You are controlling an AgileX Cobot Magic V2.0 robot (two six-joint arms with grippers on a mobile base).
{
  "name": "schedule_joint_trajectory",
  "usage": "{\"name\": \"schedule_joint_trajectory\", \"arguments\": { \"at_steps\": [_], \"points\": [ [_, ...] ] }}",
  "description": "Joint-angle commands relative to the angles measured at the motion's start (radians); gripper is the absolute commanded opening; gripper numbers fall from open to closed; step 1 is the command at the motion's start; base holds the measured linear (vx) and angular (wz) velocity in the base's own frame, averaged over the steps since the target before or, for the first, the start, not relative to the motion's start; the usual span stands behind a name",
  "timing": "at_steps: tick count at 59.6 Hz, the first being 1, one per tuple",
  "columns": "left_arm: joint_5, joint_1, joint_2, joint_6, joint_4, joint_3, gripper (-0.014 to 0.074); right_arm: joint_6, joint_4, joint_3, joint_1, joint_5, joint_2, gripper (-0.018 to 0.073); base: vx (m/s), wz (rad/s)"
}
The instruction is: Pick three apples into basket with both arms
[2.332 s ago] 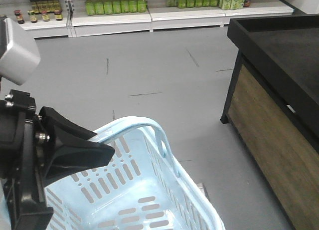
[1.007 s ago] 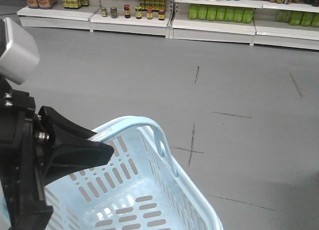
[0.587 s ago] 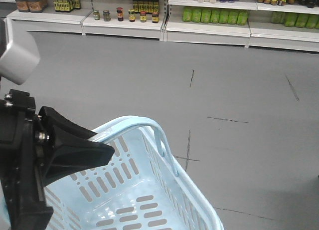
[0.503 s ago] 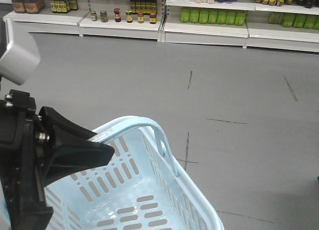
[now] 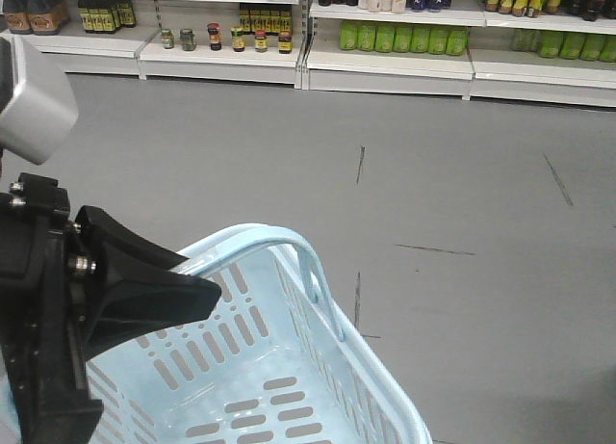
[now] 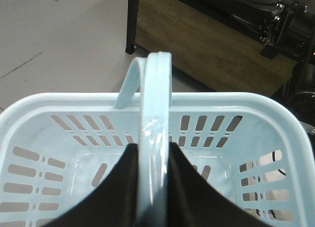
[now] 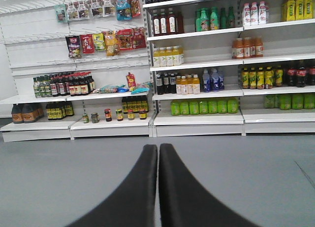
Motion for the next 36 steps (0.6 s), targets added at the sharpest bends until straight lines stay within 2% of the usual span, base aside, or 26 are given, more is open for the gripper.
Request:
{"name": "schedule_joint_trajectory", "arguments": {
  "at_steps": [1, 36],
  "points": [
    [-0.072, -0.007, -0.018, -0.012, -0.054, -0.027, -0.0006, -0.005, -0.002, 0.014, -0.004, -0.07, -0.011, -0.0004, 0.19, 0.01],
    [-0.072, -0.007, -0.018, -0.012, -0.054, -0.027, -0.0006, -0.005, -0.002, 0.014, -0.004, -0.07, -0.011, -0.0004, 0.17, -0.02]
  ]
}}
